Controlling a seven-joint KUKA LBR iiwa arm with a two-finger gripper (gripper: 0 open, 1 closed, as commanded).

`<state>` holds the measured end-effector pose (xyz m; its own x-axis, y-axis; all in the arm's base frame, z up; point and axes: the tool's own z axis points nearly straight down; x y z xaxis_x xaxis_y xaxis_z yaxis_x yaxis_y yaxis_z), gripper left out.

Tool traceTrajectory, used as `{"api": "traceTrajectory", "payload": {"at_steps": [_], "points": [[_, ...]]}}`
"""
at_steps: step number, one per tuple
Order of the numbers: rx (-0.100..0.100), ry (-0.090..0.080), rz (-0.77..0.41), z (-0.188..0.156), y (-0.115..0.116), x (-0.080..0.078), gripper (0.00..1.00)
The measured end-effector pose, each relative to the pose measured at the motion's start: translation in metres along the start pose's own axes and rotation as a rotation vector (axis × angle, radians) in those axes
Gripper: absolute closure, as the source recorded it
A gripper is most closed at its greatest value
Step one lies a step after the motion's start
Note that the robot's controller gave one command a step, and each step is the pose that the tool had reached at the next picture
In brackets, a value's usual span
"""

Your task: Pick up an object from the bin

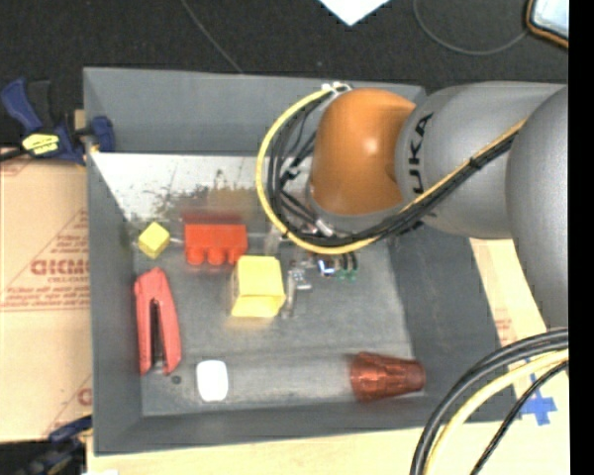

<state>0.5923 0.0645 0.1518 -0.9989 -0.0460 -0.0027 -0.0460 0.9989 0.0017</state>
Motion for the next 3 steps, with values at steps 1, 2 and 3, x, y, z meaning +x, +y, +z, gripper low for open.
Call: {"api": "traceTrajectory", "payload": {"at_steps": [1,2,3], "points": [[0.0,-0.013,0.013,0.012,-0.003,0.02,0.0],[0.001,-0.012,-0.012,0.046,0.01,-0.029,0.0],[-0.001,-0.013,-0.002,0.079,0.018,0.004,0.0]]}}
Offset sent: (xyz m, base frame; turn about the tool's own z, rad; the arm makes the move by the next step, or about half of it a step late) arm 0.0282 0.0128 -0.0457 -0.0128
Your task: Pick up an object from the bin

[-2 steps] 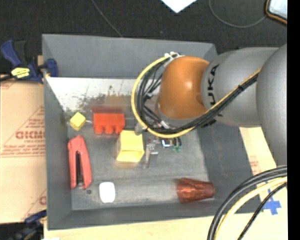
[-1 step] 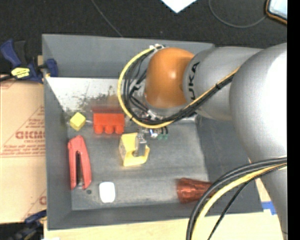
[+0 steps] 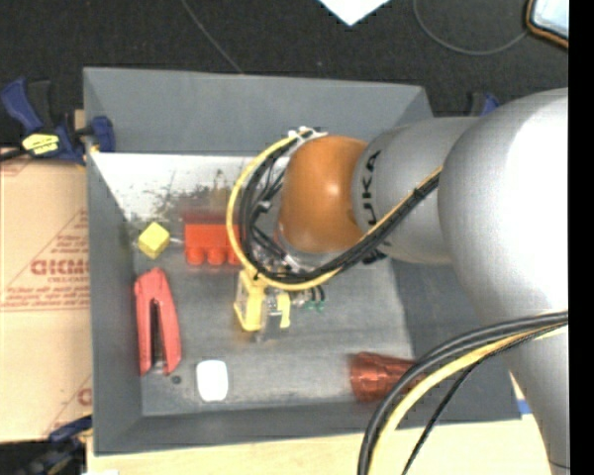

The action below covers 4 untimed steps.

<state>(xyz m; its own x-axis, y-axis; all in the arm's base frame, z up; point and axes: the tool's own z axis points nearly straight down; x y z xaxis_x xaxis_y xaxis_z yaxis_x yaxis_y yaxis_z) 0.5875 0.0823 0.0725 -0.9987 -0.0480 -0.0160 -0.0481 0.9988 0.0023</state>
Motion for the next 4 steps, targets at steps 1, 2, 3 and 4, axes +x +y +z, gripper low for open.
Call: {"api": "traceTrajectory", "payload": {"at_steps": [1,2,3,4], "points": [[0.0,0.002,-0.001,-0.006,-0.003,-0.012,0.0],[0.0,-0.002,-0.506,-0.033,0.033,-0.025,0.0],[-0.004,-0.019,-0.01,-0.014,0.006,-0.023,1.0],[-0.002,-0.02,-0.012,-0.015,0.006,-0.023,1.0]]}}
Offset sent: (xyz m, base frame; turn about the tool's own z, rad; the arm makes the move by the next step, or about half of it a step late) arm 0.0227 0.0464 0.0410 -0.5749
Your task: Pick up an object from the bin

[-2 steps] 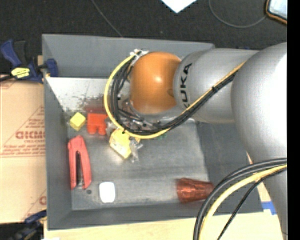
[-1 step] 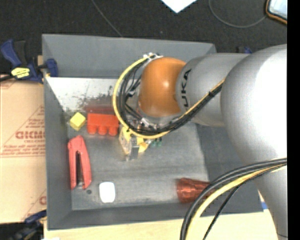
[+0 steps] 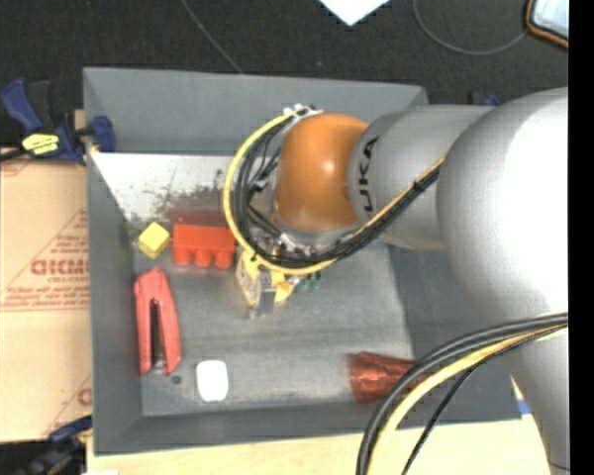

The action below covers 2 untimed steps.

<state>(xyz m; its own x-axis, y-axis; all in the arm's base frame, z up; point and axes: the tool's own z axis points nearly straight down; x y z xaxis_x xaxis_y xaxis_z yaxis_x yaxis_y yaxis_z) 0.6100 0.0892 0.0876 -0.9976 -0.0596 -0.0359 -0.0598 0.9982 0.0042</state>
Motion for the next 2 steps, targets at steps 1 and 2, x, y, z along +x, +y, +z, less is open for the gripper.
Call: {"api": "traceTrajectory", "payload": {"at_steps": [1,2], "points": [[0.0,0.005,0.068,-0.008,-0.0146,0.0077,1.0],[-0.001,0.002,0.105,-0.0098,-0.0147,0.0071,1.0]]}}
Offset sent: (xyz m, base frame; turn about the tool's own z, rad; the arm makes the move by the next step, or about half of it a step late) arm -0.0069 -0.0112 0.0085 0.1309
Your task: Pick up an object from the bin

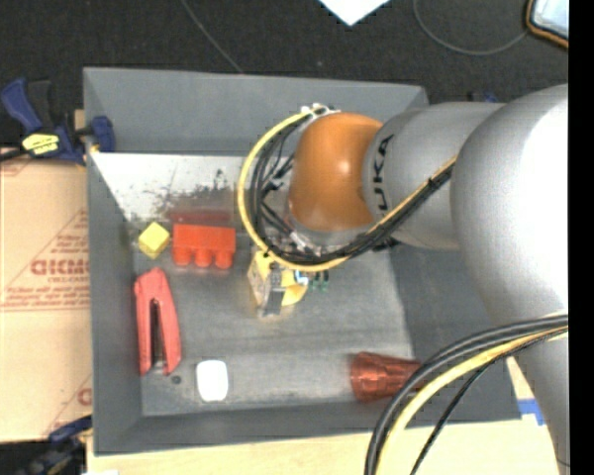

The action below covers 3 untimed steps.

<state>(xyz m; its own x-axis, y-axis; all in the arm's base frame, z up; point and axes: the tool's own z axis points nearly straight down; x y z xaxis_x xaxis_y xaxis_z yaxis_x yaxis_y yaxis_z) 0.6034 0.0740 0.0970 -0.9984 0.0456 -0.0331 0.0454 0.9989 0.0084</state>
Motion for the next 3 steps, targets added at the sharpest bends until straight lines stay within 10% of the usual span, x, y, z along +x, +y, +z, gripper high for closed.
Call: {"api": "traceTrajectory", "payload": {"at_steps": [2,3], "points": [[-0.001,-0.002,0.009,-0.058,0.002,0.005,1.0],[0.0,-0.003,-0.01,-0.184,0.003,0.014,1.0]]}}
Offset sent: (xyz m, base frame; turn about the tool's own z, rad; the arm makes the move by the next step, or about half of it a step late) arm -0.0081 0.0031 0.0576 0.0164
